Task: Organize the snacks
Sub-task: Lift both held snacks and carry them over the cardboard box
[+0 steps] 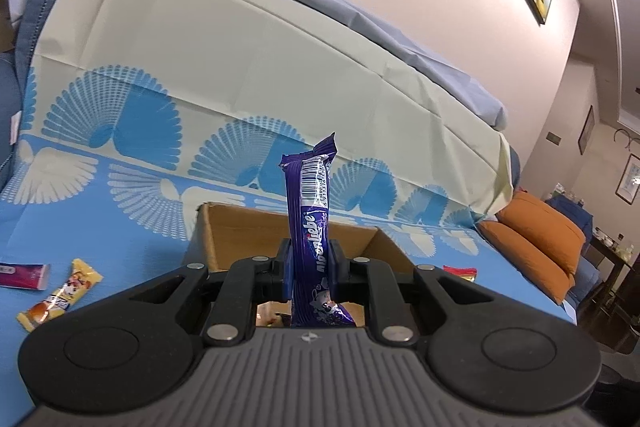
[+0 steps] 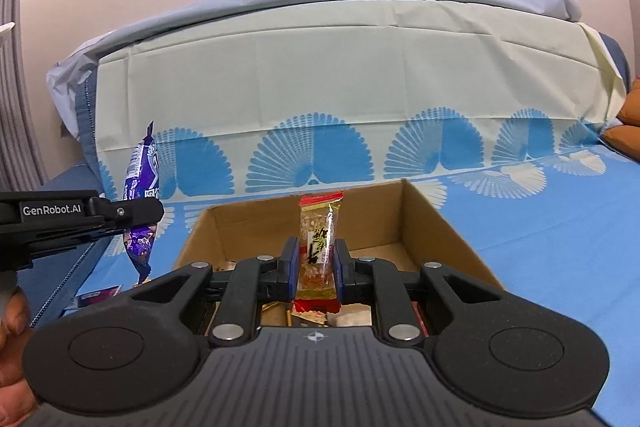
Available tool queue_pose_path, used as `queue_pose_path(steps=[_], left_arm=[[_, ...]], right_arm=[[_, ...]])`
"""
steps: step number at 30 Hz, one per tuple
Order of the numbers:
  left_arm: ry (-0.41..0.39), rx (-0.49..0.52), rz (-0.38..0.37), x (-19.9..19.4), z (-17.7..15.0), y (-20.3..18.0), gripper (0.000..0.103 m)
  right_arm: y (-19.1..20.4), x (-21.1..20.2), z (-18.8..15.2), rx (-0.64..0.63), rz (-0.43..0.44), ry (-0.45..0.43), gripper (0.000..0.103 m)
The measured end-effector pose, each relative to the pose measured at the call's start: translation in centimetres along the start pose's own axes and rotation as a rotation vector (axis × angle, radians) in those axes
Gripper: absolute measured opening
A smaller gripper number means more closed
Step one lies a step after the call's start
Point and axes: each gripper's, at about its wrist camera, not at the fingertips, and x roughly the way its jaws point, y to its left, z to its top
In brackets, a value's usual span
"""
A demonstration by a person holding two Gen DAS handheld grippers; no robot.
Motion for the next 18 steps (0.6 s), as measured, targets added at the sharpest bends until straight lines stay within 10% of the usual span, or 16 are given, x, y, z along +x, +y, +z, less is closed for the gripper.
queue_pose_path(steps=[18], left_arm=[[0.017,0.042,-0.049,1.9,-0.9,-2.6,0.018]], right_arm=[[-1.5,-0.1,0.0,0.019,-0.034,-0.004,0.018]])
